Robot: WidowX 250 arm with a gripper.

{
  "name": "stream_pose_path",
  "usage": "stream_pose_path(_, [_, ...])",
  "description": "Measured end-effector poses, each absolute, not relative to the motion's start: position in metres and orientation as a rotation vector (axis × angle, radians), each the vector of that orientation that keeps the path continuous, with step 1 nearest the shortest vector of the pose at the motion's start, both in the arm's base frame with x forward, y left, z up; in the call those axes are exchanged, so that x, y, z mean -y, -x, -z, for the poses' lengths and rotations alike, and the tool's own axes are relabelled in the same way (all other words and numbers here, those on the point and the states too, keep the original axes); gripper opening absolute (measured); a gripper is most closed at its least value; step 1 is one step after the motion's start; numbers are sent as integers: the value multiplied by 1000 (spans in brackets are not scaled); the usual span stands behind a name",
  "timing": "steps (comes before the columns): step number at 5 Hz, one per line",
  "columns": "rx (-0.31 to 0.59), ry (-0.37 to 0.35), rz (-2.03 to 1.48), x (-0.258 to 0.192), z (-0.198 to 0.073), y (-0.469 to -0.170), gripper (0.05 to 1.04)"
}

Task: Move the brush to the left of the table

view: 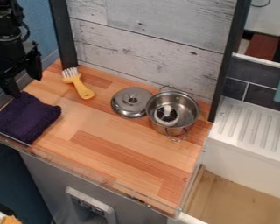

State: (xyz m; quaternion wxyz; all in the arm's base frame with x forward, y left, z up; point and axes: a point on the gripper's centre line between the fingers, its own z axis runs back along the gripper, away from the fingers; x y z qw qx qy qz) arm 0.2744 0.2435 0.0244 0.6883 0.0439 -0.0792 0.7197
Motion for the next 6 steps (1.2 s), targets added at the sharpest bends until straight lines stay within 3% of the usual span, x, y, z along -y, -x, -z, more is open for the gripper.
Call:
stream_pose_path(2, [101,-84,-1587,-233,-3,-286,999])
stream_pose_path(5, [182,-19,-1414,-217,7,-348,999])
stream_pose_path(6, [214,-52,-1357,-215,11,-369,999])
